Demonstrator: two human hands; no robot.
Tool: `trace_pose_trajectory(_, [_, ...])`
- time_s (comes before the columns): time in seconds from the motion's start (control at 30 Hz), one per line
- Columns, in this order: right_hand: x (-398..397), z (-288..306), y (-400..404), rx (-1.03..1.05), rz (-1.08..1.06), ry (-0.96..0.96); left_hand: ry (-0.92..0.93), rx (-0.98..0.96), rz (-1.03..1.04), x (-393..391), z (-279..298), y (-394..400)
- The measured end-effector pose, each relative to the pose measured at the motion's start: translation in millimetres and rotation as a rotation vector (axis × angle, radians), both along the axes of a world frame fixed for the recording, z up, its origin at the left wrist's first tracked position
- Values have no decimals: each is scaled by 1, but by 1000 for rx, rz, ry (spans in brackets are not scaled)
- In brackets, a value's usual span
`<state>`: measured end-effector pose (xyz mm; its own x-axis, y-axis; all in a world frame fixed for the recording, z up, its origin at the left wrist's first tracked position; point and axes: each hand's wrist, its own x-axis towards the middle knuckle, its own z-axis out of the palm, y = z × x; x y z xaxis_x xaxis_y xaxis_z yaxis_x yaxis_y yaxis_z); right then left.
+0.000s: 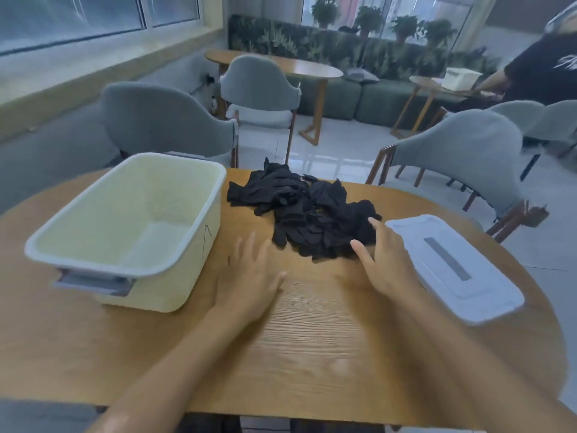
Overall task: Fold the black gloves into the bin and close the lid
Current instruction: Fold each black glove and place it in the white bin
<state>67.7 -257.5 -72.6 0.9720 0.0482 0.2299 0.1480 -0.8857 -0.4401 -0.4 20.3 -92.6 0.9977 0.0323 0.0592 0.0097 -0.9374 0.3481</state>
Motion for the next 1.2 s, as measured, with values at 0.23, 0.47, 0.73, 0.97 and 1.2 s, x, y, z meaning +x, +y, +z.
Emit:
trace_pose_trajectory(0.23, [-3, 2, -12, 21, -10, 11, -3, 83, -7, -13, -7, 36])
trace_pose_trajectory(0.47, [34, 13, 0, 9, -4, -24, -19, 104, 10, -21, -29, 42])
trace_pose_trajectory(0.73, [64, 17, 22, -40, -24, -198, -42, 90, 26, -22, -29, 41])
trace_pose_trajectory(0.97, [73, 66, 28, 178, -67, -272, -51, 67, 30, -22, -30, 42])
trace_pose_trajectory(1.2, [62, 124, 32, 275, -3, -332, -47, 57, 26, -22, -28, 42])
